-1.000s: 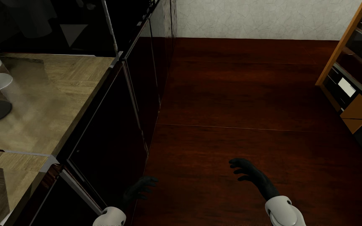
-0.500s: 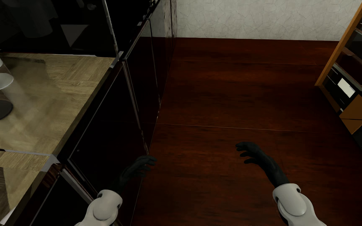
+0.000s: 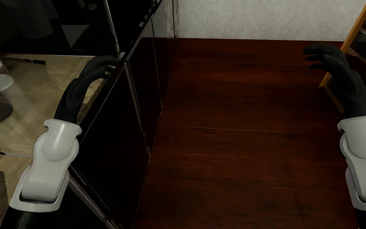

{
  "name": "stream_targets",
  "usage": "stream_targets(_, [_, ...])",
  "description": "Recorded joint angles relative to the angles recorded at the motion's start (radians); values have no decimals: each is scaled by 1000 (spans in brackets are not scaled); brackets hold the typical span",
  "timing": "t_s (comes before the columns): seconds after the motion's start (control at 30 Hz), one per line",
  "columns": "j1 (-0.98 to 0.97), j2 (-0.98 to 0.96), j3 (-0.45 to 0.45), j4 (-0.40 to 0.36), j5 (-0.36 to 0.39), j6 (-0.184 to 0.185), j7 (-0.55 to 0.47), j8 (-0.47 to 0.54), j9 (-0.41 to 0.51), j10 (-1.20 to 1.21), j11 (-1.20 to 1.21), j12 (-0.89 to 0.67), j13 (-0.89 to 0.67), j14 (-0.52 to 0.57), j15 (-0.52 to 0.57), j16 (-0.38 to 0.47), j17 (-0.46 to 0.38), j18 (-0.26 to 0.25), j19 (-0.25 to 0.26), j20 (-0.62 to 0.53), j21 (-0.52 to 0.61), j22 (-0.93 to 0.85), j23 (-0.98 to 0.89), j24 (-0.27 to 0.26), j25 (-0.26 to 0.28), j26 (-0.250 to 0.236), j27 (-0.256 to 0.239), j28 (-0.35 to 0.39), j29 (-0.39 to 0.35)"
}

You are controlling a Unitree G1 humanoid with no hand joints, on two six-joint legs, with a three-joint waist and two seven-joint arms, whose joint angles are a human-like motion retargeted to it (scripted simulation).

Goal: Extend upward

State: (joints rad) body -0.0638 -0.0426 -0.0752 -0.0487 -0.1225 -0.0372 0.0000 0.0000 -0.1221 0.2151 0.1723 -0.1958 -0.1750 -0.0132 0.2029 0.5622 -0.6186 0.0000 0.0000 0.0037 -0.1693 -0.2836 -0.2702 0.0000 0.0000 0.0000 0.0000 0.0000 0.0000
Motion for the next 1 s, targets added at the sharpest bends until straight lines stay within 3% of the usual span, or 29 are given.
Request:
stream_targets(0.23, [0,-7,7,-1,4,-1,0,0,-2,-8,2,-289,-254,5,19,105,-140,0,0,165,-75,-9,-17,0,0,0,0,0,0])
stream_targets(0.37, [0,-5,8,-1,7,8,0,0,-6,-7,1,-482,-442,6,11,197,-238,0,0,177,-70,-7,-37,0,0,0,0,0,0])
stream_targets(0.57, [9,4,-1,-3,11,8,0,0,-7,-12,1,-722,-714,3,1,292,-330,0,0,67,0,12,-43,0,0,0,0,0,0])
stream_targets(1.0, [48,42,-6,2,29,5,0,0,-19,-41,2,-1234,-1248,28,-67,426,-462,0,0,-255,343,227,128,0,0,0,0,0,0])
